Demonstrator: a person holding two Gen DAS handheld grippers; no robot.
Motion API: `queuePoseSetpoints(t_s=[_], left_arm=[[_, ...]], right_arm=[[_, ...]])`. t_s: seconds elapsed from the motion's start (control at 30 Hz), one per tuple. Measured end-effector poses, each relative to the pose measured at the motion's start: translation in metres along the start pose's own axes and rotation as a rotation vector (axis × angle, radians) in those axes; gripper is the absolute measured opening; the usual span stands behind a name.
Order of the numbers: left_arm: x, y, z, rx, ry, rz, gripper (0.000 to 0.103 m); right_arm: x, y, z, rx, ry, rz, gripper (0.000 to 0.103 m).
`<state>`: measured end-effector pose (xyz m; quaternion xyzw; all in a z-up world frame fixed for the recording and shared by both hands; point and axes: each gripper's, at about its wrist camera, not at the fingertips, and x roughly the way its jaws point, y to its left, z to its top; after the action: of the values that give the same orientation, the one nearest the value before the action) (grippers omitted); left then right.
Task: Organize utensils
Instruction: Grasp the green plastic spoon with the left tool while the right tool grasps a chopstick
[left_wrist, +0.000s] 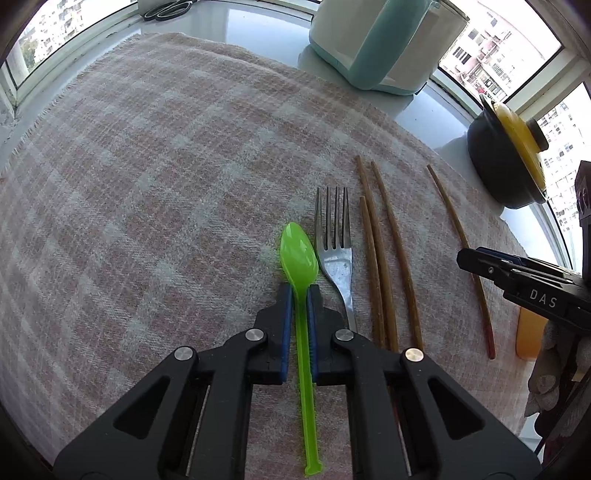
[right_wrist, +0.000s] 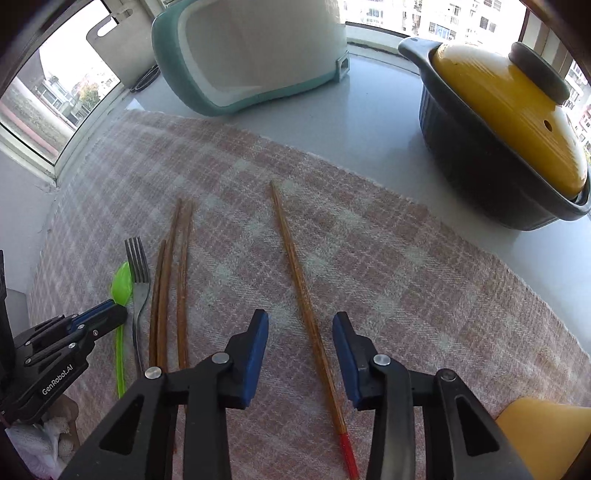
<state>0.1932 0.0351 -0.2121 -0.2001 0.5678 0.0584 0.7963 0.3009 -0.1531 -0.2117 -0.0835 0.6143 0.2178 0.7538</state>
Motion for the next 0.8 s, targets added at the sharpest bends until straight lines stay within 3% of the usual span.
queuePoseSetpoints(t_s=[0.1,0.33,0.8], left_arm=[[0.0,0.002,0.001,-0.011,0.003,-0.017,0.005],[-0.006,0.01,0.002,-0.046,0.004,-0.043,0.004],[-0.029,0.026,-0.005,-0.057,-0.033,-0.058,0.004]], right_arm=[[0.002,0.002,0.005,-0.015,0.001,-0.017,0.034],[0.005,0.009,0.013,-0.046,0.009,-0.039,0.007],[-0.01,0.011,0.0,-0.014,-0.038,0.017,0.004]])
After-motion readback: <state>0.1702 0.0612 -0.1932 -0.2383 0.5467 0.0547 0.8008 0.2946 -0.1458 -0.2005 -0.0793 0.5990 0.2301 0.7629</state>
